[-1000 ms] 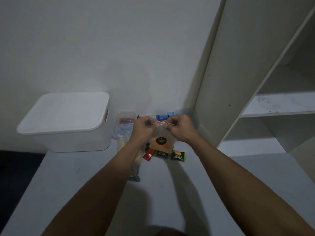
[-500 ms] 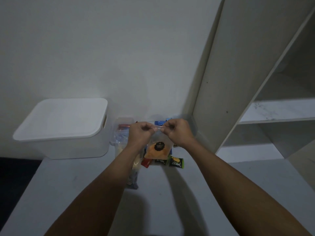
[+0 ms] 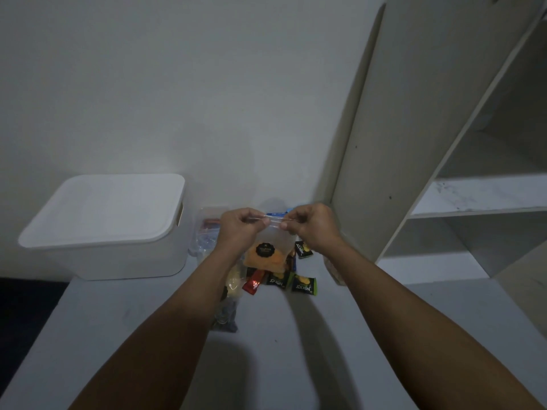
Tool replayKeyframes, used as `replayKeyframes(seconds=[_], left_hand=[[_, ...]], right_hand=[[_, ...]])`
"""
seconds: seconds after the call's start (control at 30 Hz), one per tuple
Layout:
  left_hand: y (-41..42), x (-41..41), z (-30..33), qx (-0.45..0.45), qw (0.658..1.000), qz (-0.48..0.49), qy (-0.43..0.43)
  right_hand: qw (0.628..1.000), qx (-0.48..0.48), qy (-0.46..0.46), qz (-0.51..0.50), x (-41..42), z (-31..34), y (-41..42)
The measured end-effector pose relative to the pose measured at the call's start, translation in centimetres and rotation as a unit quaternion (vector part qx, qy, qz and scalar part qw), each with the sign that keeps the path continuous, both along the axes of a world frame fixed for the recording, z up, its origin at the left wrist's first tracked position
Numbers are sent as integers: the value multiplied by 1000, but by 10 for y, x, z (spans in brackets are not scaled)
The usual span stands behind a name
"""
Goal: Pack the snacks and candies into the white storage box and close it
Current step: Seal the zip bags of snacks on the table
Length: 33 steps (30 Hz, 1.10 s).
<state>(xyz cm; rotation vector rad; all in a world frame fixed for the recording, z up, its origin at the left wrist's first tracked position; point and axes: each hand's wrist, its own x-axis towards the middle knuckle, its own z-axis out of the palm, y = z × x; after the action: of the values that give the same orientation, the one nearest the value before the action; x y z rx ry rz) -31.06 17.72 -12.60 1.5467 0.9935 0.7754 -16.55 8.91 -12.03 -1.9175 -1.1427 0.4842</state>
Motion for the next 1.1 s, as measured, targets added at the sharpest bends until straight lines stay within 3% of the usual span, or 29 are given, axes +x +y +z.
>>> replayKeyframes(seconds=[0.33,0.57,0.87,1.0,1.1], left_hand=[[7,-6,-5,-18,999,23,-39],[8,-6,0,-7,998,25,-58],[10,0,-4,21,998,50,-30],[-1,7,-6,80,979,187,26],[-4,11,-8,6,988,154,19]], right_hand=[[999,-35,-9,-14,15,-4,0],[1000,-8,12,8,14,-5,0],[1000,-5,1,-31,9,-4,2],[995,13,-86,-48,-4,-1,1],[986,28,-156,-55,-10,0,-1]])
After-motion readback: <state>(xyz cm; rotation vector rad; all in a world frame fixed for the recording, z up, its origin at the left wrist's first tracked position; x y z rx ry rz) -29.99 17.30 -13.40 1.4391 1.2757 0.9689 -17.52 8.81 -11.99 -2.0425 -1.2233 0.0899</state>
